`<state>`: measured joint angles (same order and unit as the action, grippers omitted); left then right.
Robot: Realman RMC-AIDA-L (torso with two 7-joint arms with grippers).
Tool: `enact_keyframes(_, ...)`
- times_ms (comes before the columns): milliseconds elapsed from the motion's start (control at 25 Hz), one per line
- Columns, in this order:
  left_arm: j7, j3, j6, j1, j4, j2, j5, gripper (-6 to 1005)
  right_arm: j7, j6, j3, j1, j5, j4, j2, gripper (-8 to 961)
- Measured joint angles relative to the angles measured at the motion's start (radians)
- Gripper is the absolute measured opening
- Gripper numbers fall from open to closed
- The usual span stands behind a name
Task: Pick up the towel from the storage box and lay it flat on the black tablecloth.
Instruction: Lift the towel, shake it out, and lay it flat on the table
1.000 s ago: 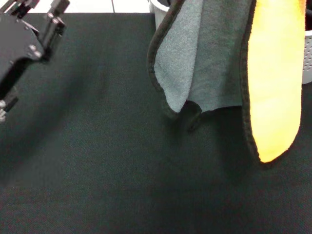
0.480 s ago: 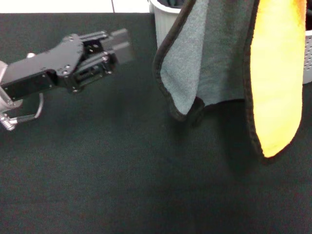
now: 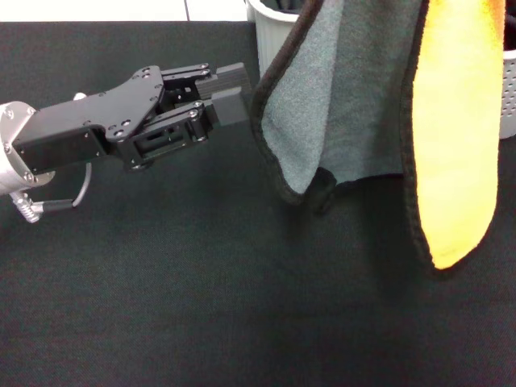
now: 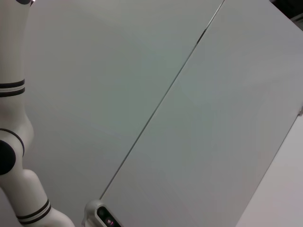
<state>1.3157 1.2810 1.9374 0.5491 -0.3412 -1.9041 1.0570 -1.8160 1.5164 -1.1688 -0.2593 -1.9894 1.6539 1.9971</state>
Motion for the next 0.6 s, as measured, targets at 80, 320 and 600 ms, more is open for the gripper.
enact_keyframes(80,0.006,0.001,0.002,0.0,0.0,-0.005,0.008,362,0.0,0.001,0.0,0.0,0.0,-0.002,0.0,13)
enact_keyframes(320,-0.001,0.0,0.0,0.007,-0.001,-0.033,0.022,362,-0.001,0.003,0.0,-0.01,0.0,-0.027,0.0,13)
enact_keyframes(600,-0.019,-0.004,-0.007,0.035,0.0,-0.071,0.064,361,-0.004,0.003,-0.001,-0.014,0.0,-0.045,0.002,13)
